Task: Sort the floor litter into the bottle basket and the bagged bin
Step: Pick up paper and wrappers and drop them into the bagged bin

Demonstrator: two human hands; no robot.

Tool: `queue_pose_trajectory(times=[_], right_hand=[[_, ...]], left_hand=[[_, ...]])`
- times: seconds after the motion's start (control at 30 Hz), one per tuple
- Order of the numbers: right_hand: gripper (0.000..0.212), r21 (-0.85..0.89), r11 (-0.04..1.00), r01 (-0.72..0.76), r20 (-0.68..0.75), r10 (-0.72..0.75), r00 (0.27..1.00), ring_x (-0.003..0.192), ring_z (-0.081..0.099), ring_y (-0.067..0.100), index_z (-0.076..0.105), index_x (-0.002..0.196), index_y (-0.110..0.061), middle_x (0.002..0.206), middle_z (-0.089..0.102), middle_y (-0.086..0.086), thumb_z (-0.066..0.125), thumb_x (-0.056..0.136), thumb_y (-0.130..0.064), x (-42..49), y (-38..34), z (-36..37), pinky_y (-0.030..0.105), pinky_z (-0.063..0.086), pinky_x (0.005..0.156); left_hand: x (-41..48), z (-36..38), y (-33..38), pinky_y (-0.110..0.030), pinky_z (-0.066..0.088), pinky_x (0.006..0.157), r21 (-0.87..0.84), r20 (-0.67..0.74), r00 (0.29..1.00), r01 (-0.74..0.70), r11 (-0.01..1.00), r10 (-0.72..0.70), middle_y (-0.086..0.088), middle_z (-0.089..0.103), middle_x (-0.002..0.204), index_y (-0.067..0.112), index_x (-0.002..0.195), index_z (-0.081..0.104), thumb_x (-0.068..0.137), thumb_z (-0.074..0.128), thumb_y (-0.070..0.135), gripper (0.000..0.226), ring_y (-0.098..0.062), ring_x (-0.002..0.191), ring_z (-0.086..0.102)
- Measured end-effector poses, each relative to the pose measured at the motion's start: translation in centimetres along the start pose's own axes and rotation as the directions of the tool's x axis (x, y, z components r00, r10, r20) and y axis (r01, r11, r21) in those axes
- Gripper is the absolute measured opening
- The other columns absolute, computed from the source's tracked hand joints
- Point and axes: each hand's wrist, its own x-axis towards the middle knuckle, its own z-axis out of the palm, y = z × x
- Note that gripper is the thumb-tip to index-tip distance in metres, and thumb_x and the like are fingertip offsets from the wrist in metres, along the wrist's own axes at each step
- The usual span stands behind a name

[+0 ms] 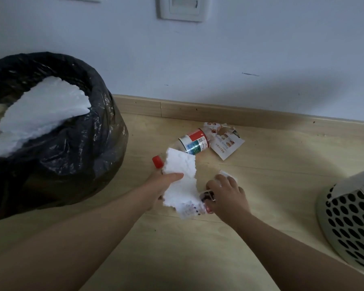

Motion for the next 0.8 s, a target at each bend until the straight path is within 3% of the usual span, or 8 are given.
queue_pose_trajectory(times=[0.1, 0.23, 0.37, 0.47, 0.53, 0.6, 0.67, 0.8], right_hand=[[0.005, 0.102, 0.995, 0.008, -0.119, 0.005, 0.993, 0.108, 0.046, 0.024, 0.051, 0.092, -0.016, 0.104, 0.053, -0.001, 0.053, 0.088, -0.013, 0.7, 1.0, -0.2, 0.028, 0.036, 0.073], [0.016, 0.312, 0.939, -0.146, -0.184, 0.211, 0.96, 0.073, 0.046, 0.026, 0.037, 0.08, -0.016, 0.07, 0.046, 0.002, 0.04, 0.088, -0.003, 1.7, 1.9, -2.4, 0.029, 0.029, 0.054], [0.027, 0.464, 0.865, -0.193, -0.447, 0.416, 0.792, 0.086, 0.054, 0.03, 0.052, 0.11, -0.021, 0.101, 0.062, 0.007, 0.036, 0.094, -0.005, 3.7, 1.6, -6.9, 0.032, 0.036, 0.067], [0.048, 0.365, 0.93, -0.048, -0.678, 0.301, 0.671, 0.115, 0.05, 0.032, 0.051, 0.131, -0.018, 0.133, 0.053, 0.007, 0.039, 0.09, 0.004, 5.7, 1.3, -8.5, 0.038, 0.039, 0.086], [0.047, 0.222, 0.975, -0.024, -0.589, 0.154, 0.793, 0.134, 0.034, 0.03, 0.044, 0.137, -0.023, 0.15, 0.035, 0.005, 0.043, 0.093, -0.007, 7.3, 1.2, -7.9, 0.042, 0.031, 0.104], [0.05, 0.091, 0.994, -0.053, -0.271, 0.076, 0.96, 0.142, 0.02, 0.031, 0.027, 0.144, -0.03, 0.158, 0.014, 0.003, 0.042, 0.096, -0.03, 8.5, 1.2, -5.7, 0.048, 0.023, 0.111], [0.06, -0.017, 0.998, -0.067, -0.027, 0.066, 0.997, 0.146, 0.009, 0.03, 0.016, 0.147, -0.031, 0.16, 0.002, 0.002, 0.04, 0.095, -0.047, 8.9, 1.4, -3.3, 0.049, 0.016, 0.115], [0.048, 0.005, 0.992, -0.123, -0.151, 0.122, 0.981, 0.138, 0.026, 0.029, 0.036, 0.138, -0.022, 0.15, 0.031, 0.003, 0.046, 0.094, -0.04, 9.1, 1.5, -2.8, 0.041, 0.029, 0.109]], left_hand=[[1.0, 0.3, -0.6, -0.042, 0.05, 0.096, -0.089, 0.008, 1.0, 0.027, 0.996, -0.026, -0.004, 0.067, 0.105, 0.016, 0.104, 0.06, 0.084, 0.069, 0.023, 0.023, -0.025, 0.103, 0.062], [2.0, 0.8, -0.5, -0.031, 0.051, 0.083, -0.13, -0.009, 1.0, 0.001, 0.991, -0.002, -0.002, 0.067, 0.094, 0.01, 0.104, 0.061, 0.087, 0.065, 0.022, 0.02, -0.02, 0.085, 0.063], [2.6, 1.5, -0.3, -0.024, 0.04, 0.076, -0.055, -0.02, 1.0, -0.013, 0.998, 0.012, -0.01, 0.066, 0.115, 0.007, 0.118, 0.059, 0.09, 0.06, 0.026, 0.033, -0.03, 0.106, 0.061], [3.1, 1.4, 0.1, -0.024, 0.046, 0.068, -0.004, 0.014, 0.999, 0.047, 0.999, -0.047, -0.002, 0.062, 0.099, 0.011, 0.116, 0.058, 0.09, 0.06, 0.033, 0.034, -0.009, 0.075, 0.056], [3.5, 1.1, 0.5, -0.022, 0.036, 0.054, 0.033, 0.014, 0.994, 0.104, 0.994, -0.105, 0.0, 0.056, 0.09, 0.016, 0.109, 0.058, 0.089, 0.06, 0.038, 0.03, -0.009, 0.063, 0.044], [4.0, 0.8, 0.7, -0.023, 0.031, 0.053, 0.056, 0.014, 0.986, 0.163, 0.985, -0.164, 0.0, 0.052, 0.087, 0.018, 0.101, 0.056, 0.088, 0.06, 0.041, 0.027, -0.012, 0.065, 0.039], [4.4, 0.7, 0.9, -0.023, 0.031, 0.056, 0.051, 0.019, 0.978, 0.205, 0.977, -0.206, 0.0, 0.047, 0.079, 0.018, 0.089, 0.053, 0.088, 0.06, 0.04, 0.023, -0.013, 0.065, 0.038], [5.0, 0.8, 1.3, -0.026, 0.03, 0.059, 0.04, 0.026, 0.959, 0.281, 0.959, -0.282, 0.0, 0.048, 0.075, 0.016, 0.084, 0.051, 0.088, 0.062, 0.038, 0.025, -0.014, 0.062, 0.039]])
